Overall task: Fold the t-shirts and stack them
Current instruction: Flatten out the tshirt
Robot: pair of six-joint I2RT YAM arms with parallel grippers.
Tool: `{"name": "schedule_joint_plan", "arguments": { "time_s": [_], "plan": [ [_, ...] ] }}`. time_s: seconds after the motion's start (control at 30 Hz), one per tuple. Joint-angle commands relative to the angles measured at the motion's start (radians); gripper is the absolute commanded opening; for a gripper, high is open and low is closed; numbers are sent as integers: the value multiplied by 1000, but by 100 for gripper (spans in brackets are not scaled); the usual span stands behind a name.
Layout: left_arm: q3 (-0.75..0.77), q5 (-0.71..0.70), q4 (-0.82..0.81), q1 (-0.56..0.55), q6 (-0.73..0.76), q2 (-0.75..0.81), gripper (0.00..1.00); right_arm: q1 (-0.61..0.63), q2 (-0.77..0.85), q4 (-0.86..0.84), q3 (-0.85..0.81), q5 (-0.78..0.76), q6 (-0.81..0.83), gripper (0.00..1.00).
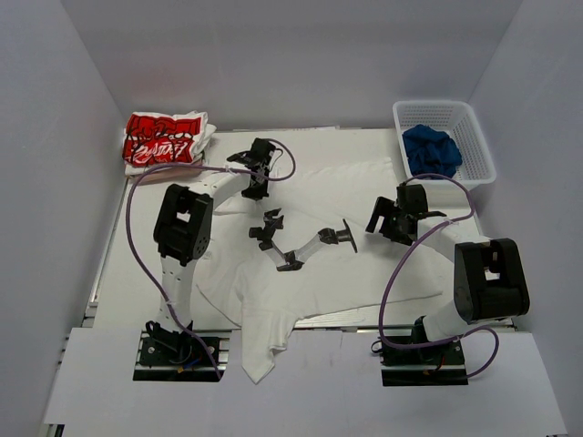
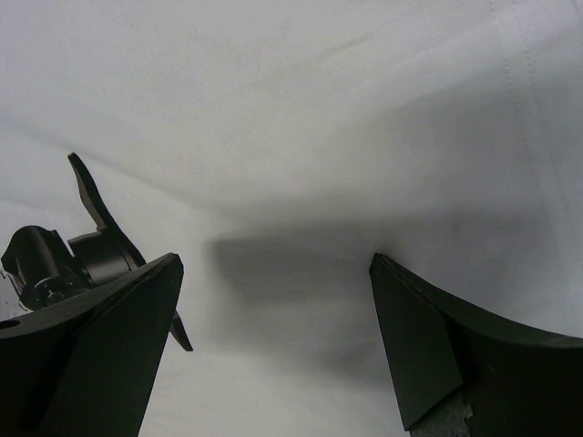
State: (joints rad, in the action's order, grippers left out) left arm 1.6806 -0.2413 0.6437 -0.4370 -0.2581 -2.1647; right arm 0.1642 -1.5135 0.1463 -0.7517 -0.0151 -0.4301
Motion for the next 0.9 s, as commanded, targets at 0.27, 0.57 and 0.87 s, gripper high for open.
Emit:
{"name": "schedule_joint_plan", "arguments": {
  "time_s": [0.27, 0.57, 0.87],
  "plan": [
    [-82, -93, -259, 75, 133, 200, 0, -14, -24, 102, 60, 38, 16, 90],
    [555, -271, -149, 214, 305, -189, 40, -6, 7, 65, 58, 72, 74, 90],
    [346, -71, -150, 182, 301, -7, 100, 24, 73, 48, 57, 20, 120, 90]
  ]
}}
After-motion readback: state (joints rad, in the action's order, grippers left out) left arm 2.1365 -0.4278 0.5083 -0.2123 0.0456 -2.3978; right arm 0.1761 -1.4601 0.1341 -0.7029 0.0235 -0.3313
